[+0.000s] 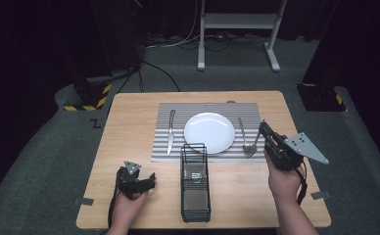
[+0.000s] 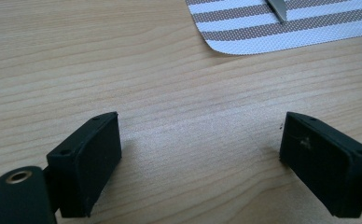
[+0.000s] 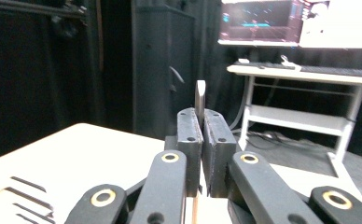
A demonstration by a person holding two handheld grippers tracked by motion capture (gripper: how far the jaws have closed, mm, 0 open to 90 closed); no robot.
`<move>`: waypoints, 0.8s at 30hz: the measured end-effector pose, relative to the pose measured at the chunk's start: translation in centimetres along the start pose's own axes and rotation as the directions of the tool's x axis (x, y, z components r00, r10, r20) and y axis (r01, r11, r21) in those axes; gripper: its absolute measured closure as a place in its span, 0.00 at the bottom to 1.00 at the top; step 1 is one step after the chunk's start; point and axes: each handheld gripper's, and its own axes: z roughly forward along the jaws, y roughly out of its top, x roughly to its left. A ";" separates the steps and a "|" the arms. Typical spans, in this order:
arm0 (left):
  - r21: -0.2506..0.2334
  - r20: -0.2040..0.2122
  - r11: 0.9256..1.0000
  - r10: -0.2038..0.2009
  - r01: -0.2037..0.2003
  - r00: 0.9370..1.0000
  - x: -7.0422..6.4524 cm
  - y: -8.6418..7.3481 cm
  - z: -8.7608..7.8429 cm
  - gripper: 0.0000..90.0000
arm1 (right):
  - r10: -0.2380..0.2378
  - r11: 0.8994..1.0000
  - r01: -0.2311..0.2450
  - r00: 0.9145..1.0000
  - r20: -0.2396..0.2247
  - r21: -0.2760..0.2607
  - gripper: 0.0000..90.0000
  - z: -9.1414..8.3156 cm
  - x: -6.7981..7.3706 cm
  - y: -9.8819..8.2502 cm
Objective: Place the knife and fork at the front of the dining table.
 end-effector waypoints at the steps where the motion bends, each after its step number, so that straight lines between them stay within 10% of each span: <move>1: 0.000 0.000 1.000 0.000 0.000 1.000 0.0 0.0 0.0 0.14 | -0.001 1.000 0.001 1.000 0.015 0.012 0.96 0.0 -0.5 -0.5; 13: 0.000 0.000 1.000 0.000 0.000 1.000 0.0 0.0 0.0 0.14 | -0.003 0.995 -0.009 0.993 0.122 0.097 0.97 2.1 -4.4 -3.1; 24: 0.000 0.000 1.000 0.000 0.000 1.000 0.0 0.0 0.0 0.14 | -0.036 0.991 0.017 0.988 0.148 0.132 0.96 4.7 -4.9 -3.3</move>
